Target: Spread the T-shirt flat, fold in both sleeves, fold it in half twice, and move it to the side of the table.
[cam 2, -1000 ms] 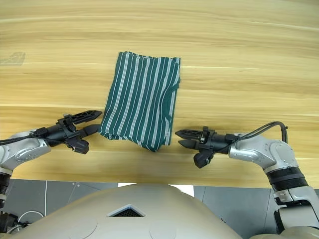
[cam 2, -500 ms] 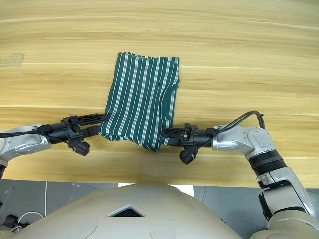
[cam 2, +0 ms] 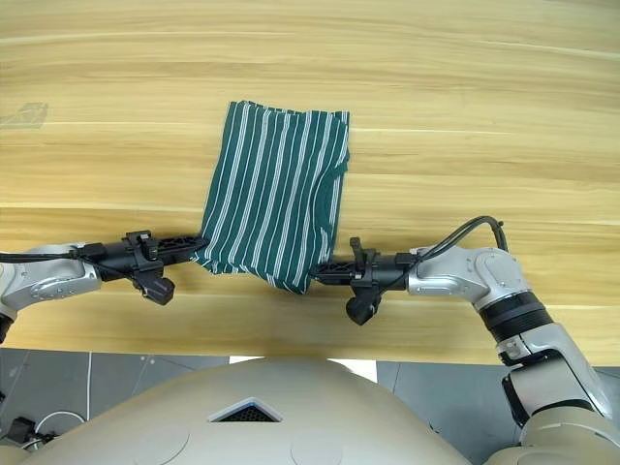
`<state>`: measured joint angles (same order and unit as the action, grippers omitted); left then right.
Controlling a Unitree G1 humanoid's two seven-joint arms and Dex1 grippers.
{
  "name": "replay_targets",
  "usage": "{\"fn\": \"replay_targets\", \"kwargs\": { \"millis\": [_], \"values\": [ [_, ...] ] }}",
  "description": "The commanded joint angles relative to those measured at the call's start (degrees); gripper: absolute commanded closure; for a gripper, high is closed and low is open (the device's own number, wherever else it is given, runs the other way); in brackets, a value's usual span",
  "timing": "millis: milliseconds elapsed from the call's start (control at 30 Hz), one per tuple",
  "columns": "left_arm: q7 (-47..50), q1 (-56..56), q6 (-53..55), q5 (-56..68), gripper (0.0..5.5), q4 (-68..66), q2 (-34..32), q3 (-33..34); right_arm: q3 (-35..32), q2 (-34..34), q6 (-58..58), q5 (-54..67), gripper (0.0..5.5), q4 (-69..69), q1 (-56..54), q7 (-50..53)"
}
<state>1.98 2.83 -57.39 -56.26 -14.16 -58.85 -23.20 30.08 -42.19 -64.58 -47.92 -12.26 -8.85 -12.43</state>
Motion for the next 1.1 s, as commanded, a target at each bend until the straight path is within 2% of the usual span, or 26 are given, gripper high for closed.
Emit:
{"fn": "replay_targets", "kwargs": {
  "millis": [33, 100, 233, 333, 400, 500, 600, 700, 867, 1000, 1100],
  "values": [
    [-2.2, -1.7, 0.6, -4.0, 5.19, -1.2, -0.6, -2.8, 1.3, 0.3, 1.1, -2.1, 5.47, -1.5, 0.3, -0.8],
    [-2.2, -1.2, 0.7, -4.2, 5.37, -1.5, -0.5, -3.3, 1.4, 0.4, 1.2, -1.4, 5.47, -1.9, 0.2, -0.9],
    [-3.6, -0.2, 0.6, -2.9, 5.38, -1.6, -0.7, -3.7, 1.7, 0.8, 1.6, 1.9, 5.47, -3.6, -0.3, -1.8],
    [-10.6, 0.0, 2.1, 9.1, 5.41, 1.2, -1.4, -2.3, 2.4, 0.9, 2.8, 9.3, 5.48, -5.0, -0.8, -5.2],
    [-18.8, -1.3, 5.8, 20.2, 5.42, 4.7, -2.8, -2.2, 4.1, -0.1, 6.3, 19.1, 5.48, -5.0, -0.4, -11.7],
    [-35.2, -8.9, 21.0, 46.6, 5.42, 19.7, -10.7, -2.0, 6.6, -7.8, 25.0, 47.5, 5.48, 6.9, 3.7, -31.5],
    [-41.0, -13.0, 26.8, 60.4, 5.42, 27.2, -16.0, 1.4, 5.1, -16.7, 38.1, 64.9, 5.49, 18.2, 7.5, -42.9],
    [-44.6, -18.7, 30.9, 71.8, 5.42, 34.7, -22.2, 5.3, 1.0, -21.5, 45.1, 77.1, 5.49, 24.9, 9.8, -48.7],
    [-46.6, -31.5, 33.0, 74.8, 5.42, 43.6, -25.9, 14.2, -8.4, -23.4, 51.7, 89.8, 5.49, 31.3, 15.7, -52.9],
    [-49.2, -41.3, 34.3, 74.5, 5.42, 47.6, -23.4, 18.5, -13.7, -22.0, 53.5, 90.1, 5.49, 33.4, 20.9, -54.7],
    [-50.9, -39.5, 36.2, 74.7, 5.42, 46.8, -20.3, 19.2, -14.9, -18.3, 55.0, 87.1, 5.49, 33.5, 19.6, -53.3]
  ]
}}
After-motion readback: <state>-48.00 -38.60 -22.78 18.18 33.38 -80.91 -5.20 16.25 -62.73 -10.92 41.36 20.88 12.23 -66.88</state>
